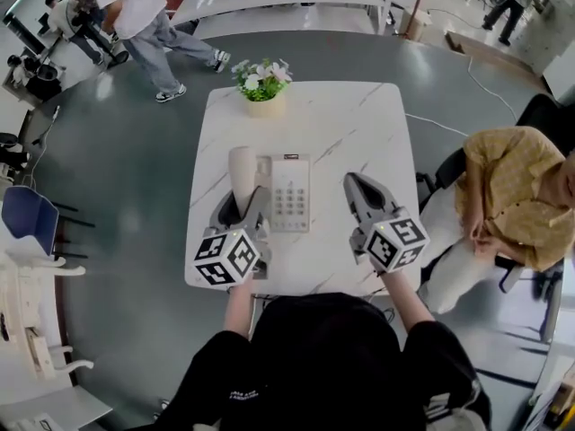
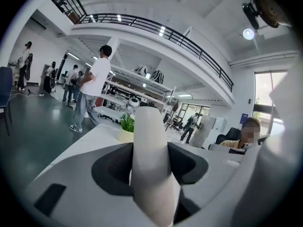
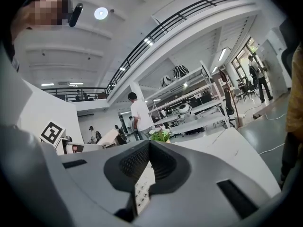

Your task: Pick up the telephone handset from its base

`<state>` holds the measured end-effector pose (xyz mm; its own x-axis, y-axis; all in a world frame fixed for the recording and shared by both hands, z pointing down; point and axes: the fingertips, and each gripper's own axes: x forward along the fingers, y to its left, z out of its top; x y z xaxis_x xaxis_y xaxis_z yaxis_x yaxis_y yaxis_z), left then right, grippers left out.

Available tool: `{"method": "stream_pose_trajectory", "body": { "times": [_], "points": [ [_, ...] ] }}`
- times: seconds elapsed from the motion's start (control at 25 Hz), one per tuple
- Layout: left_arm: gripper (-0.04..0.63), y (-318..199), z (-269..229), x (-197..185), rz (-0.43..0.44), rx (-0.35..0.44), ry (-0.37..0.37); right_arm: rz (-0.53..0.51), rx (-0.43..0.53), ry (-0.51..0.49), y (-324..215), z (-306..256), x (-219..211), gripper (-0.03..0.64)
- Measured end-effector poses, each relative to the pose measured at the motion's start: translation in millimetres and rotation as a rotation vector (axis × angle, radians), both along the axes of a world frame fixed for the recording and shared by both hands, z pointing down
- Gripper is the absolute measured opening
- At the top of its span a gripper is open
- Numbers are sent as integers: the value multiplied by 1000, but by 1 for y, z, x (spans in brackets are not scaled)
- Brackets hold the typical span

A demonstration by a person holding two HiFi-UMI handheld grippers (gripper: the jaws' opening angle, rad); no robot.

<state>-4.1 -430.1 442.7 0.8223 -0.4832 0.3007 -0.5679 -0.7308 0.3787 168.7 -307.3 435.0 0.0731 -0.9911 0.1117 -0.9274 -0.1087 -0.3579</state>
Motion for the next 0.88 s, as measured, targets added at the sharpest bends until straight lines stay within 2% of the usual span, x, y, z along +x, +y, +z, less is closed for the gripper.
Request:
{"method": "stream_pose_trajectory", "body": {
  "times": [0.44,0.88],
  "points": [
    [209,12,-52,-26,-24,102,113,19,53,10,18,-24,5,-9],
    [209,21,-69,-45,-55,121,171,-7,85,20,28,-39,-6,-9]
  ]
}}
